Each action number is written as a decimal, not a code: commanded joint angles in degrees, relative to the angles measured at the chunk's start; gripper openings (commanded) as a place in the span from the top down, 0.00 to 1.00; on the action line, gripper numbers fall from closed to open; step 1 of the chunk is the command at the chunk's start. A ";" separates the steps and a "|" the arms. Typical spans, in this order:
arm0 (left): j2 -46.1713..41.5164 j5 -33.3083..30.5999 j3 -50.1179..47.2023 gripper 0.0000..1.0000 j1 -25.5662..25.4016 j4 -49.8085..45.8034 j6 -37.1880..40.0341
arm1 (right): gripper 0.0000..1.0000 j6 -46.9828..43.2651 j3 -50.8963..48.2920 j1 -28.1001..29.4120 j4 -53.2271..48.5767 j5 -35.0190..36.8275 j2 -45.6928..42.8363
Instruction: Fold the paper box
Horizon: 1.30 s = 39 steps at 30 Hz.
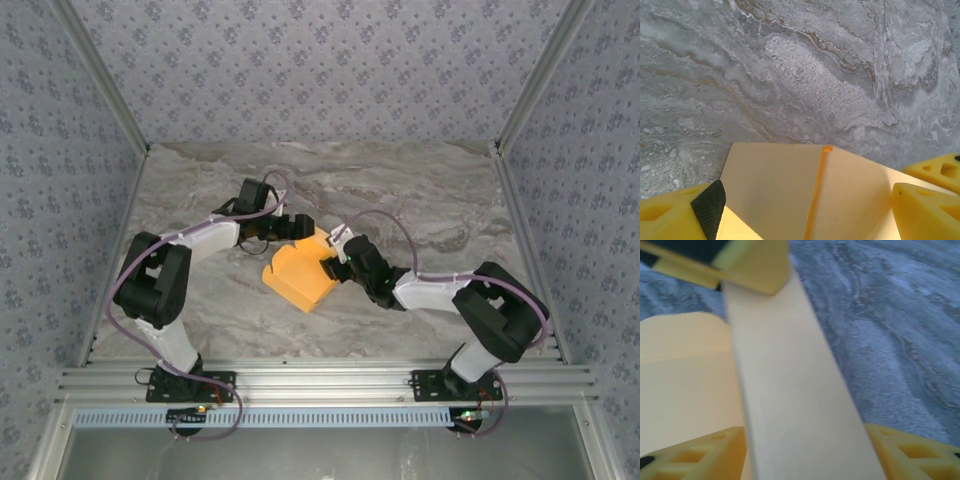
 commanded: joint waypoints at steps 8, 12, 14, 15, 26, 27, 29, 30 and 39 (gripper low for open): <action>1.01 -6.50 -1.21 0.15 -0.38 -2.24 -3.97 | 0.28 0.04 -12.23 -4.17 1.48 -17.80 -13.10; 0.79 -6.44 -0.17 0.15 -0.37 -3.37 -4.86 | 0.27 1.30 -17.18 -5.64 1.59 -19.06 -18.81; 0.43 -6.18 0.21 0.15 -0.29 -3.69 -4.95 | 0.28 1.86 -19.34 -6.53 2.17 -19.28 -20.53; 0.25 -5.97 0.13 0.15 -0.29 -3.65 -5.06 | 0.28 1.75 -19.93 -6.93 2.51 -19.84 -20.92; 0.42 -4.48 1.06 0.15 -0.28 -5.26 -4.33 | 0.43 -1.04 -22.66 -9.02 15.07 -15.61 -13.32; 0.41 -4.43 1.05 0.15 -0.25 -5.25 -4.38 | 0.46 -1.97 -22.07 -9.01 14.84 -16.88 -13.01; 0.28 -4.33 0.97 0.15 -0.29 -5.27 -4.44 | 0.53 -5.03 -20.54 -8.59 13.62 -18.65 -13.21; 0.25 -4.24 0.97 0.15 -0.29 -5.27 -4.45 | 0.54 -6.03 -19.90 -8.49 13.10 -19.21 -13.33; -0.46 -4.08 0.29 0.15 -0.29 -4.72 -5.32 | 0.61 -9.50 -15.41 -7.29 11.86 -18.66 -10.33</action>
